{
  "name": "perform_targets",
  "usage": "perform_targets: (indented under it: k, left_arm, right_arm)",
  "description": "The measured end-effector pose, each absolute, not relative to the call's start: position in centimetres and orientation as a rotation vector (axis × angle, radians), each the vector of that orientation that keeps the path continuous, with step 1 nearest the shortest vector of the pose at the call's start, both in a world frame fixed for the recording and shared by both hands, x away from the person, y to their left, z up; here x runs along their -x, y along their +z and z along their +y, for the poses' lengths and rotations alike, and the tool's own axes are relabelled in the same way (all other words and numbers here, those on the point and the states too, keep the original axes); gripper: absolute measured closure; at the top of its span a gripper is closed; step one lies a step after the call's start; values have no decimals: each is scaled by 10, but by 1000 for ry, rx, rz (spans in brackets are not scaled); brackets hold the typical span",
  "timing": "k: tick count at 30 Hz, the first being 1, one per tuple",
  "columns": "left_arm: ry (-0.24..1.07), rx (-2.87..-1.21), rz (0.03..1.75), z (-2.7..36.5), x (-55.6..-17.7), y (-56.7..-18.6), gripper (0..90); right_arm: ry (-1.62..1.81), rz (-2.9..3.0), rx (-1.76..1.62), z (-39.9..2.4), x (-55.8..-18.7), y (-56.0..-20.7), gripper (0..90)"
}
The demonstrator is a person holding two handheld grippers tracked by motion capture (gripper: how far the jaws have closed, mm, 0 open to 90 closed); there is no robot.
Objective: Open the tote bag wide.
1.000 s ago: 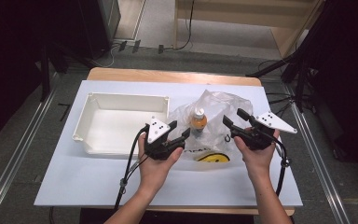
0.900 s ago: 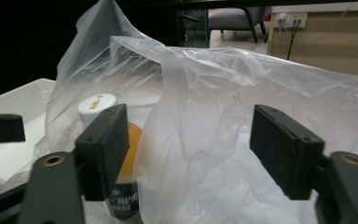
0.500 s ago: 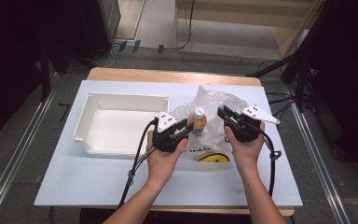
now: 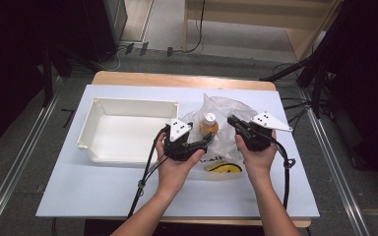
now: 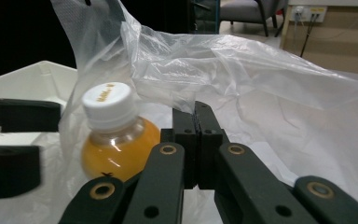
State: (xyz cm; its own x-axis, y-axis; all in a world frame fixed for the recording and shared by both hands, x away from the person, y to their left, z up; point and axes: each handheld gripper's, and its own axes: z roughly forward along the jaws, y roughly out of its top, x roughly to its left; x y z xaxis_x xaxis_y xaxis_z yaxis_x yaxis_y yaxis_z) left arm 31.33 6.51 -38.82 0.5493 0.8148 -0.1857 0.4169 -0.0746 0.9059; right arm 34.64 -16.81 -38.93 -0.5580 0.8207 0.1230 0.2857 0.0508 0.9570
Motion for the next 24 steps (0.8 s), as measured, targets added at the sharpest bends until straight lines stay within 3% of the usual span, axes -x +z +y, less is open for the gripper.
perform_targets:
  k: [1, 3, 7, 9, 24]
  left_arm:
    - [448, -1708, 1045, 64, -315, -389, 311]
    - [454, -1710, 1060, 64, -316, -389, 415]
    - [403, -1684, 1062, 73, -321, -389, 776]
    - [411, -1684, 1082, 77, -323, -389, 900]
    - [522, -1884, 1234, 71, -329, -418, 900]
  right_arm:
    - [1533, 1874, -1095, -167, -345, -389, 900]
    - [1537, 1886, -1071, -165, -344, -388, 900]
    - [1527, 1887, -1064, -166, -344, -389, 900]
    - [1523, 1883, -1075, -167, -346, -390, 900]
    - [1359, 1959, -1206, -166, -371, -425, 900]
